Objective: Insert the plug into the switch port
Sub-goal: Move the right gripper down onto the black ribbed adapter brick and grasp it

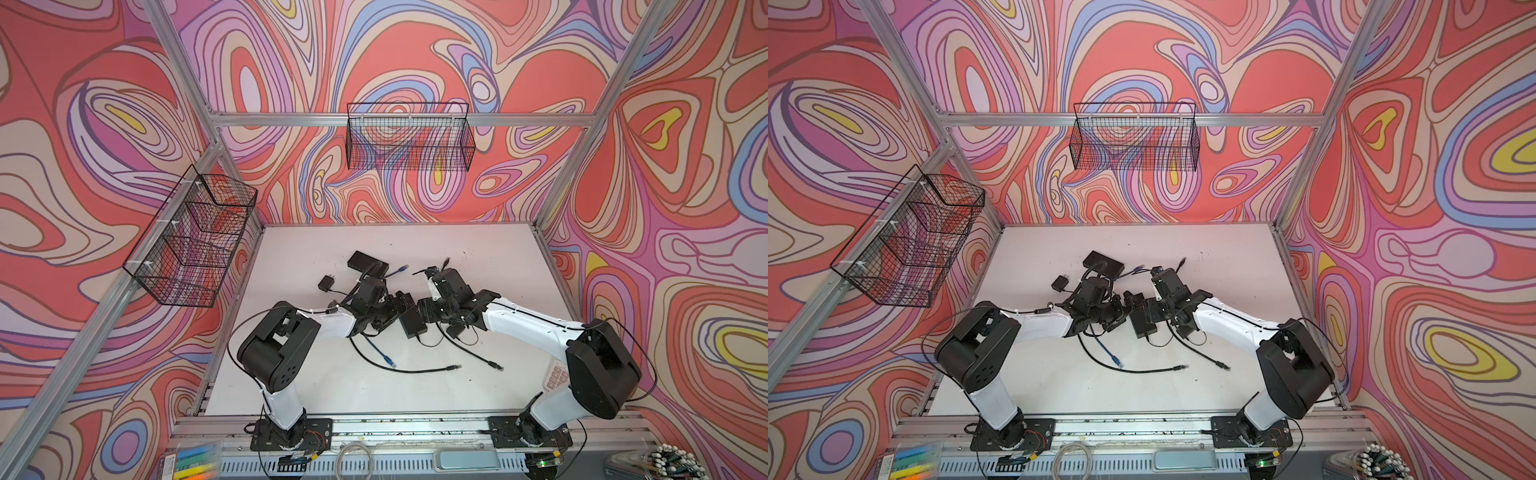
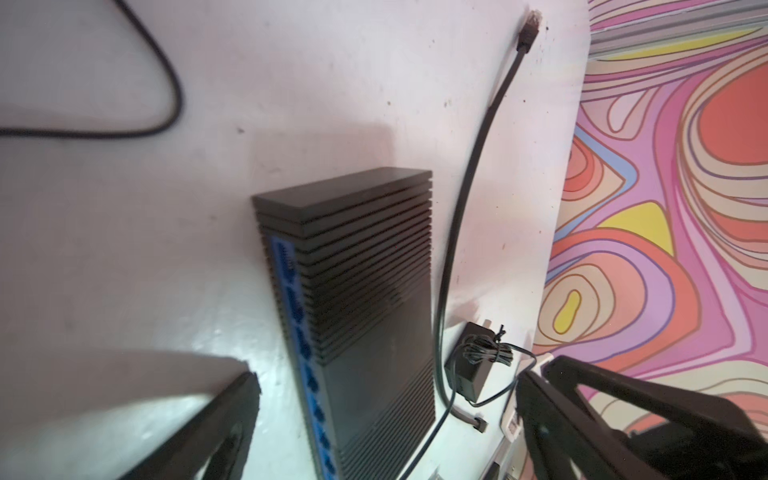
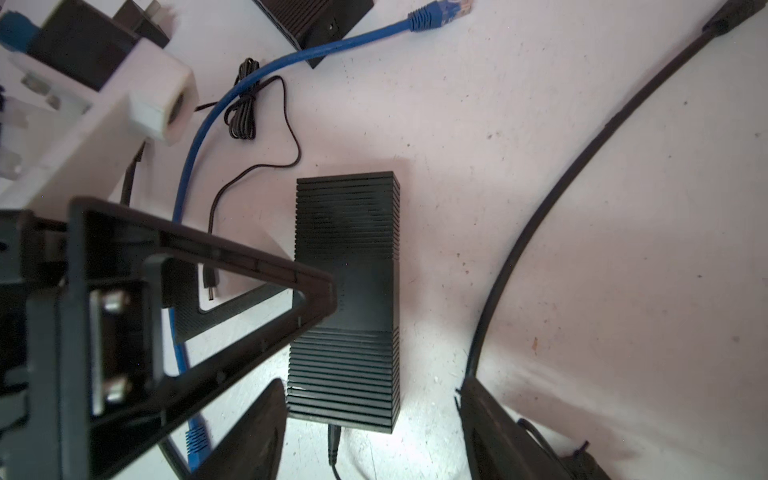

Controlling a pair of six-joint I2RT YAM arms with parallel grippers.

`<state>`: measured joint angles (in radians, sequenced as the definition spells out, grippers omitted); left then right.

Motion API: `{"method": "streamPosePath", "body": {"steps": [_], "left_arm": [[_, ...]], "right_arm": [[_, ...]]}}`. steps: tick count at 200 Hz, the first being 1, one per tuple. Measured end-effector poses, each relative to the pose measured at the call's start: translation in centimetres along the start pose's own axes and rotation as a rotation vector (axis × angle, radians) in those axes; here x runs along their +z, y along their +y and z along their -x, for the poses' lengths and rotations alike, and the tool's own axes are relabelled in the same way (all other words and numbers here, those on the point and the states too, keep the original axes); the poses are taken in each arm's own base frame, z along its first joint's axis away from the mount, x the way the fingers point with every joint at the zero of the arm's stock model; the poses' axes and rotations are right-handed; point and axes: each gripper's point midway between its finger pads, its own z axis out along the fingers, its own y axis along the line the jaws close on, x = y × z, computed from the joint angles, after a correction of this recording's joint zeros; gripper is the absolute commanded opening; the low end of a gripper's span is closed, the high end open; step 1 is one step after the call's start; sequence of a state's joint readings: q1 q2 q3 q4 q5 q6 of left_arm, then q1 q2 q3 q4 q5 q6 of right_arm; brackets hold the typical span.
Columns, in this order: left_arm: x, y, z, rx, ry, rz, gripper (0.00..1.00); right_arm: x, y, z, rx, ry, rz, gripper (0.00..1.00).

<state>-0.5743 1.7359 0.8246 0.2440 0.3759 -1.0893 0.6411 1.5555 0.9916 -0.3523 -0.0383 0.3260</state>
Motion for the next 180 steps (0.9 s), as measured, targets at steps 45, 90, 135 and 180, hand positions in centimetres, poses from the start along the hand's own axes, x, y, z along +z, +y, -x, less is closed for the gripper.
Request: {"method": "streamPosePath", "body": {"steps": [45, 90, 135, 180], "left_arm": [[-5.0, 2.0, 2.8, -0.015, -0.101, 0.050, 1.00], [-11.9, 0.4, 3.9, 0.073, -0.241, 0.071, 1.00], [-16.8, 1.6, 3.0, 0.128, -0.308, 0.167, 1.00], [-17.7, 3.9, 2.0, 0.122, -0.285, 0.255, 1.00]], "right_arm": [[0.7, 0.6, -0.8, -0.028, 0.033, -0.004, 0.89], [2.1, 1.7, -1.6, -0.060, 0.079, -0.018, 0.98], [4.3, 2.6, -2.3, -0.098, 0.141, -0.074, 0.98], [6.4, 2.5, -3.7, -0.132, 0.223, -0.135, 0.98]]}}
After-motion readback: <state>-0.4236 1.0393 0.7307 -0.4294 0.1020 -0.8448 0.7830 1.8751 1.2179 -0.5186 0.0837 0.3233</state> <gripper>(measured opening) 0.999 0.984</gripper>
